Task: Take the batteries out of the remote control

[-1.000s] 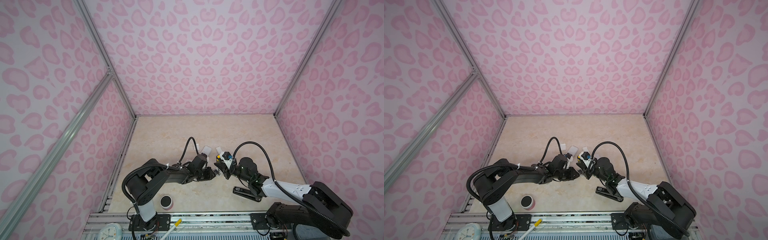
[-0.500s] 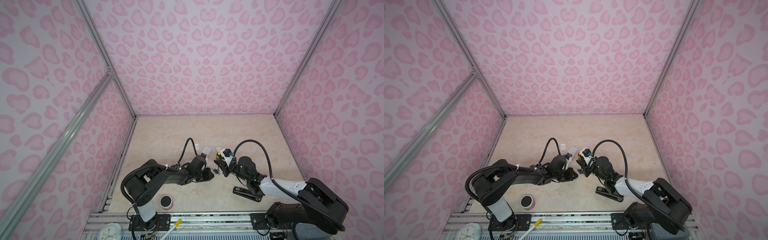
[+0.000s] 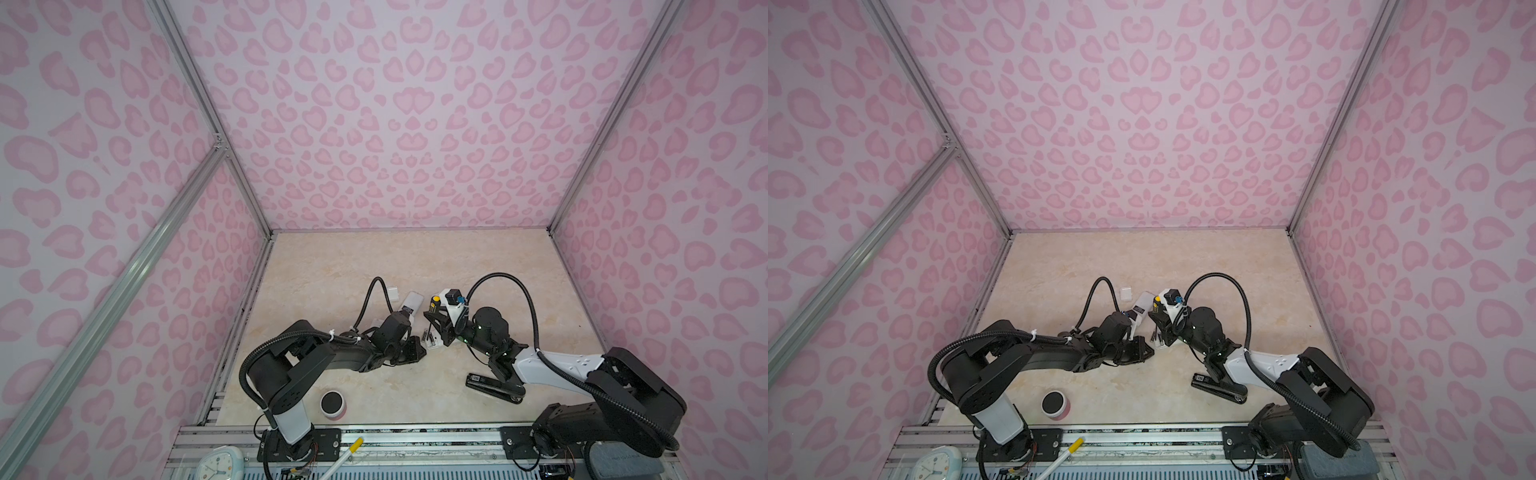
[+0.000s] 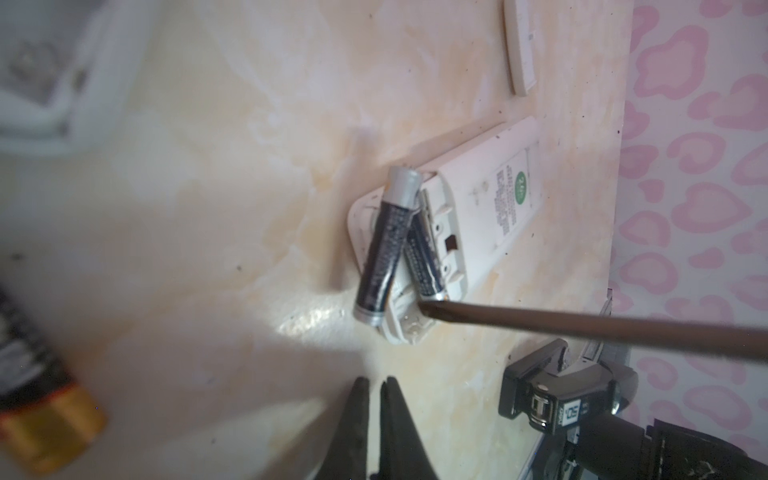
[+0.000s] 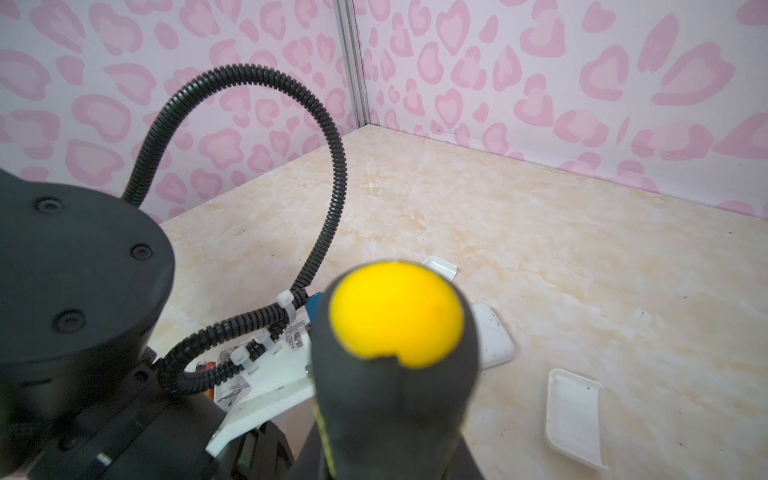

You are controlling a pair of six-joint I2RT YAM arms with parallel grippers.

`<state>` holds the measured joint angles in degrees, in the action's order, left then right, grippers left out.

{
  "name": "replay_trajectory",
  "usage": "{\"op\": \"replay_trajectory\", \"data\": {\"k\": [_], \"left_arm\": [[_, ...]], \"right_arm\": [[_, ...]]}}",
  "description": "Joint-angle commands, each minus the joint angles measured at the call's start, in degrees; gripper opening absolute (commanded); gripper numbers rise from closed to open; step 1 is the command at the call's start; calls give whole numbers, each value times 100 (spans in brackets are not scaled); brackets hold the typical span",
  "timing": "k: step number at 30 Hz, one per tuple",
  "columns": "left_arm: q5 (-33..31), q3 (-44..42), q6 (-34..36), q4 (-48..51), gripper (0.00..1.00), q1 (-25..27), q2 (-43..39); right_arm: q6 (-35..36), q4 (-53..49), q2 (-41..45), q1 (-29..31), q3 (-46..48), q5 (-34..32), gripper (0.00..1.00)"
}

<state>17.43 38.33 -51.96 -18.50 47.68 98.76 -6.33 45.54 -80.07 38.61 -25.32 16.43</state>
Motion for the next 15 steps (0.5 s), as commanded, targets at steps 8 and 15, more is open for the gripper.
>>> {"op": "replay_trajectory", "data": {"k": [8, 15], "left_arm": [[-210, -69, 81, 347, 13, -29, -185], [-153, 82, 97, 347, 19, -56, -149]], "right_arm": [[-73, -196, 165, 14, -285, -186, 0], [276, -840, 400, 2, -297, -607, 0]]}}
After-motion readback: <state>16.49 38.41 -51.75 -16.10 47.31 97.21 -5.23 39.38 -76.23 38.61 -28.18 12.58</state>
